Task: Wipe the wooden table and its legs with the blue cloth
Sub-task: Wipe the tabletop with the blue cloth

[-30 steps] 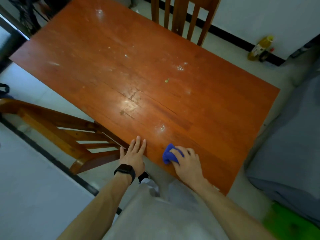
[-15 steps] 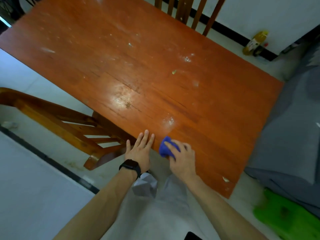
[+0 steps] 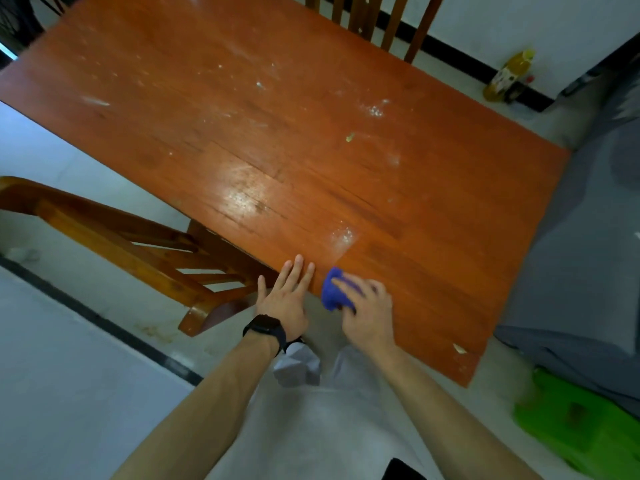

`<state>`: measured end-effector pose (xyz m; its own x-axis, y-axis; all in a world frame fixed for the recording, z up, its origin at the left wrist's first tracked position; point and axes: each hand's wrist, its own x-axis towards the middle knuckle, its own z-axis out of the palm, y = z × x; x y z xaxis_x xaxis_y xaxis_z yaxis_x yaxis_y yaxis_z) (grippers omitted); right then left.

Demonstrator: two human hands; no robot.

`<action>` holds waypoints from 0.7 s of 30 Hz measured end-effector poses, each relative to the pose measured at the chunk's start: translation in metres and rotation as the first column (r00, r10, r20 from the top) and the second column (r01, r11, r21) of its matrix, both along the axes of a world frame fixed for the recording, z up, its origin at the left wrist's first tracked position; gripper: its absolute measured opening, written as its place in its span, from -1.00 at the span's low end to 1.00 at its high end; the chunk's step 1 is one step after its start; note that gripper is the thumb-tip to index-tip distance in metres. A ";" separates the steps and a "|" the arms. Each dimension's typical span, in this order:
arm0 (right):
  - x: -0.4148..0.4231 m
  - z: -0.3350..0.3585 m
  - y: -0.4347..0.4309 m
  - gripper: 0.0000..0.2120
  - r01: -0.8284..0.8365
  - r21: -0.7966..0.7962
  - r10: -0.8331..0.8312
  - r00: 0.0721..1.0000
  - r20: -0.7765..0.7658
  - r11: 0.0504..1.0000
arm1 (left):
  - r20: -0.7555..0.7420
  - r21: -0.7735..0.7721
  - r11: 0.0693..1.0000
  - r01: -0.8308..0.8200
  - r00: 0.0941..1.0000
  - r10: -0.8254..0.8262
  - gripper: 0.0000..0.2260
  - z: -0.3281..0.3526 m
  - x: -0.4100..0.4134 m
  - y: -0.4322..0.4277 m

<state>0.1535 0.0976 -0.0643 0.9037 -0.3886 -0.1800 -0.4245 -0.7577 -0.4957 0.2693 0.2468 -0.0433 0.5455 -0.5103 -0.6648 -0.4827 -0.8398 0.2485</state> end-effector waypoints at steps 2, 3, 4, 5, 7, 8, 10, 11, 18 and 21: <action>-0.014 0.009 0.013 -0.48 -0.185 0.170 0.193 0.981 -0.033 0.968 | -0.017 0.011 1.000 0.006 1.000 -0.006 -0.16 0.001 0.000 0.001; -0.013 0.016 0.008 -0.49 -0.219 0.265 0.234 0.972 -0.023 0.939 | -0.015 0.012 1.000 0.006 1.000 -0.005 -0.15 0.001 0.000 0.002; -0.007 0.019 -0.003 -0.50 -0.219 0.329 0.234 0.972 -0.007 0.918 | -0.015 0.013 1.000 0.005 1.000 -0.005 -0.12 0.001 0.000 0.001; 0.004 0.020 -0.015 -0.50 -0.180 0.340 0.189 0.982 0.005 0.923 | -0.016 0.016 1.000 0.004 1.000 -0.004 -0.10 0.001 0.002 0.001; 0.028 0.018 -0.048 -0.48 -0.004 0.245 0.003 1.000 0.002 0.969 | -0.008 0.022 1.000 0.006 1.000 -0.006 -0.08 -0.001 0.002 -0.001; 0.037 0.016 -0.063 -0.48 0.115 0.184 -0.116 0.993 -0.006 0.976 | -0.005 0.028 1.000 0.007 1.000 -0.007 -0.08 -0.001 0.002 -0.002; 0.044 0.013 -0.066 -0.50 0.271 0.068 -0.268 0.962 -0.047 0.960 | -0.014 0.045 0.999 0.009 1.000 -0.008 -0.09 0.001 0.002 -0.006; 0.041 0.011 -0.054 -0.50 0.270 0.020 -0.269 0.961 -0.059 0.963 | -0.018 0.055 0.998 0.010 1.000 -0.010 -0.10 0.002 0.002 -0.007; 0.005 0.034 -0.005 -0.49 -0.109 0.287 0.171 0.965 -0.200 0.952 | 0.022 0.029 0.999 0.024 0.999 -0.024 -0.09 -0.008 -0.002 0.003; 0.019 0.057 -0.038 -0.52 -0.015 0.507 0.224 0.908 -0.353 0.862 | 0.006 0.022 1.000 -0.002 1.000 0.001 -0.11 -0.005 -0.001 0.000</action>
